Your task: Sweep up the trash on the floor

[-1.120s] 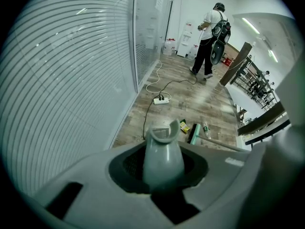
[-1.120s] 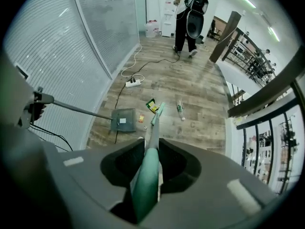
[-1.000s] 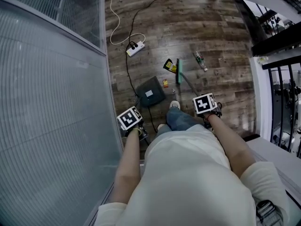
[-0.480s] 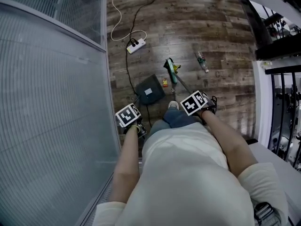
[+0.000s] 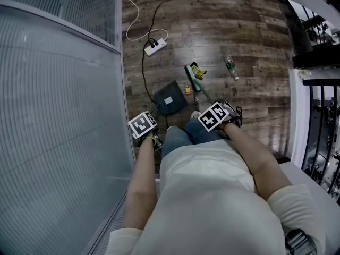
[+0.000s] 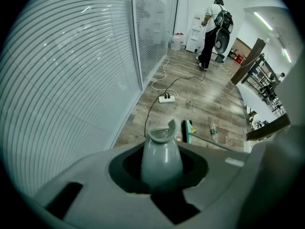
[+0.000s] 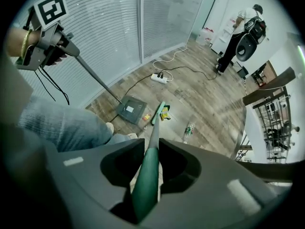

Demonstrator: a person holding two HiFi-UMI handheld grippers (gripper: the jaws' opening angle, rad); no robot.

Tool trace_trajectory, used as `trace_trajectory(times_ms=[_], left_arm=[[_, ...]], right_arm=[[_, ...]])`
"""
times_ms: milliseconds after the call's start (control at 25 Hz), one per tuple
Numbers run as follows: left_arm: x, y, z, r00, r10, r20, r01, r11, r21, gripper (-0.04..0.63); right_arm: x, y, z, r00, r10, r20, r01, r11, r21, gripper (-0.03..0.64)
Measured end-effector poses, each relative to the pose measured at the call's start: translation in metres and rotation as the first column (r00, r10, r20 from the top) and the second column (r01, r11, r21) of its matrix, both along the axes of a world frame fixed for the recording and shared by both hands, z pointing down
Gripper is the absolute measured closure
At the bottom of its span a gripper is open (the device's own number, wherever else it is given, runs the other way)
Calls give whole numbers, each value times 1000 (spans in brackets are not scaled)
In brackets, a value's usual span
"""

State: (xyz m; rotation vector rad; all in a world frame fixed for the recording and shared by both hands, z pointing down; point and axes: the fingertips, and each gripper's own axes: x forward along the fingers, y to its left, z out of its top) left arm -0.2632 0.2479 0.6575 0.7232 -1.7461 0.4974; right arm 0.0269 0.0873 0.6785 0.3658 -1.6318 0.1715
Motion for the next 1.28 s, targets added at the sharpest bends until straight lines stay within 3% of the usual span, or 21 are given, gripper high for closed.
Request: trace_trajectory(times_ms=[160, 240, 400, 600, 800, 1000, 1280], left_arm=[[1, -11, -2, 1000, -8, -27, 9, 1000, 6, 506], [-14, -13, -6, 999, 7, 37, -7, 1000, -11, 506], [-12, -12, -1, 1000, -11, -13, 11, 1000, -19, 506], [-20, -12, -4, 1000, -13, -21, 12, 1000, -16, 506], [-22, -11, -3, 1000, -13, -25, 13, 1000, -16, 506], [-18, -16, 0, 998, -15, -57, 15, 1000, 9, 506], [-27, -7, -3, 999, -9, -31, 9, 1000, -8, 506]], right_arm=[[-7, 5, 0, 1000, -28, -10, 28, 1000, -5, 515], [-10, 10, 0, 998, -60, -17, 60, 998, -4, 515], [-17, 26, 1, 991, -132, -30, 131, 991, -16, 515], [-30, 41, 0, 982, -188, -18, 187, 982, -41, 515], [-39, 48, 0, 991, -135, -6, 134, 988, -73, 515], [-47, 51, -1, 1000, -13, 8, 14, 993, -113, 515], [-54, 60, -5, 994, 104, 26, -99, 982, -158, 515]])
